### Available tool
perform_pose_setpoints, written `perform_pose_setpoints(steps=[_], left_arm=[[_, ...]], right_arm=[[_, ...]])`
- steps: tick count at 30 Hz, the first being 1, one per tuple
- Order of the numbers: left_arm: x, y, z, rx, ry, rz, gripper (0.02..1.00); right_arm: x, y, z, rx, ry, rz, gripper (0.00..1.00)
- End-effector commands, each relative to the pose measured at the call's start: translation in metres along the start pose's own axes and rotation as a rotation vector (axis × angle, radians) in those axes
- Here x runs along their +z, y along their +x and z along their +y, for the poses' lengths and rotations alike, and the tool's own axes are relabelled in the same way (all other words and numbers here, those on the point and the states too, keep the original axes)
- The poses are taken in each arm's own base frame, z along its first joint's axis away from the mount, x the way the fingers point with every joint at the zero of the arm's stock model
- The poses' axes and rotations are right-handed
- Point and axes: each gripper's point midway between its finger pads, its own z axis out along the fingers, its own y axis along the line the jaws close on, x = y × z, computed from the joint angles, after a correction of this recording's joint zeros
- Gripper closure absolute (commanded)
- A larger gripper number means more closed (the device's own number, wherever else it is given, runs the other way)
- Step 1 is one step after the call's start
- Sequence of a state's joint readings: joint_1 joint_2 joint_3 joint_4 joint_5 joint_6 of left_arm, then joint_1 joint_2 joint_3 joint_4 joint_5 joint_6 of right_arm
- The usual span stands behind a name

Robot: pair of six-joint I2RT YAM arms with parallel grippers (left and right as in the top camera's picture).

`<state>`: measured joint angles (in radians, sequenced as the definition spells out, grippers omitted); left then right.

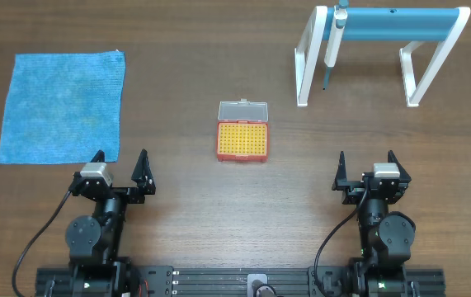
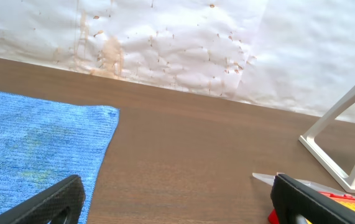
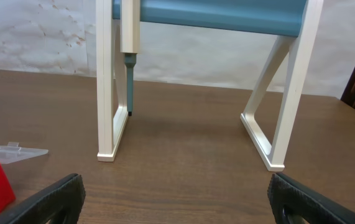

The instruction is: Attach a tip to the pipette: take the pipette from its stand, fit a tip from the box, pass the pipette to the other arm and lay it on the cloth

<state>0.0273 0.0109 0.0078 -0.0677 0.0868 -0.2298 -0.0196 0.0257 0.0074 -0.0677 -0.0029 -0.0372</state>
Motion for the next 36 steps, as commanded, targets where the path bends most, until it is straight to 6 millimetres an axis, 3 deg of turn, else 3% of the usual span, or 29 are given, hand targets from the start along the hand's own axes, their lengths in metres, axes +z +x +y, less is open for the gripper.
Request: perform_pose_setpoints(steps=[1,12,16,20,24,30,36], left_arm=[[0.0,0.001,0.0,0.002,0.001,0.003,0.053],[0.0,0.001,0.0,0.002,0.0,0.003,0.053],[0.0,0.001,0.0,0.002,0.0,0.003,0.053],[0.0,0.001,0.0,0.002,0.001,0.003,0.053],[0.0,0.001,0.0,0.002,0.001,0.003,0.053],[0.0,0.001,0.0,0.002,0.001,0.003,0.051],[0.0,0.001,0.0,0.001,0.001,0.003,0.053]], right_arm=[[0.0,0.0,0.001,-0.012,-0.008,-0.004,0.049],[0.0,-0.001,0.001,0.026,-0.009,-0.008,0.049],[0.004,-0.017,-0.001,0.138,-0.009,-0.014,0.049],[0.036,-0.039,0.001,0.139,-0.03,0.025,0.049],[0.089,-0.057,0.017,0.134,-0.103,-0.042,0.049],[0.158,-0.058,0.023,0.133,-0.112,-0.079,0.051],[0.196,-0.06,0.033,0.132,-0.131,-0.07,0.049]])
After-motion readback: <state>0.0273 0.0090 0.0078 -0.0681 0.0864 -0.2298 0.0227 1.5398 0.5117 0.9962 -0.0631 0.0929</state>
